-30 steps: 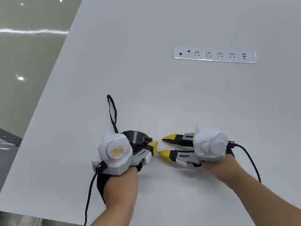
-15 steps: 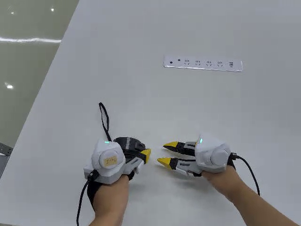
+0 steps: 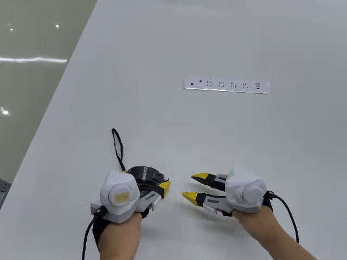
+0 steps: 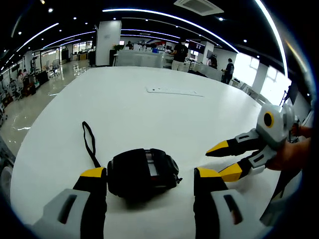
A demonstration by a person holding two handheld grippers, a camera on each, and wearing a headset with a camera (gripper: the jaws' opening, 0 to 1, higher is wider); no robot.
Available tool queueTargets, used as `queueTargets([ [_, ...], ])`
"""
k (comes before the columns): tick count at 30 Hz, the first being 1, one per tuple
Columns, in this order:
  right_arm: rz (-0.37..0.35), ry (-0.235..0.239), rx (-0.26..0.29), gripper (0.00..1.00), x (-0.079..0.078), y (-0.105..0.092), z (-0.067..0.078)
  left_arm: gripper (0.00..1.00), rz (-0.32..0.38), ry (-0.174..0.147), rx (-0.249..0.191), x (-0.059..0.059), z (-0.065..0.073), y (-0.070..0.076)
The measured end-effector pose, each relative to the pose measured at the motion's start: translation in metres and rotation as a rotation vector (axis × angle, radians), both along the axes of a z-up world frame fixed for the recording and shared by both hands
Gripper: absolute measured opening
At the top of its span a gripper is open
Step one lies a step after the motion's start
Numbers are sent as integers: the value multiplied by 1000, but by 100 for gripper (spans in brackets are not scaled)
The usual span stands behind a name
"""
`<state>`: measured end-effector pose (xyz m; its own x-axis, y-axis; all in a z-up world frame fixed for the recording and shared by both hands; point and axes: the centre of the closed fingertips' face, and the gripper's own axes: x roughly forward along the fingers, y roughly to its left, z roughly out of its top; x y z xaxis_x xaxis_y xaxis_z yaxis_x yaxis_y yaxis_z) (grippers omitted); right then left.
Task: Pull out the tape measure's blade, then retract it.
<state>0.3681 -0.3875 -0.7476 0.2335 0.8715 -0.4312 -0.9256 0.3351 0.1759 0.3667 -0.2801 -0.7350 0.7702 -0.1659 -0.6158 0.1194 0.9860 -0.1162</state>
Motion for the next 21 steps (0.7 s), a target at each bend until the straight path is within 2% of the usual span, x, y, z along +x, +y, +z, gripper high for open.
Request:
queueTargets([
  [11, -74, -2, -3, 33, -4, -14, 10, 69, -45, -13, 8, -6, 6, -3],
  [15, -95, -1, 0, 34, -9, -19, 15, 69, -49, 5, 4, -11, 2, -1],
  [21, -110, -10, 3, 34, -14, -25, 22, 69, -65, 1, 3, -19, 3, 1],
])
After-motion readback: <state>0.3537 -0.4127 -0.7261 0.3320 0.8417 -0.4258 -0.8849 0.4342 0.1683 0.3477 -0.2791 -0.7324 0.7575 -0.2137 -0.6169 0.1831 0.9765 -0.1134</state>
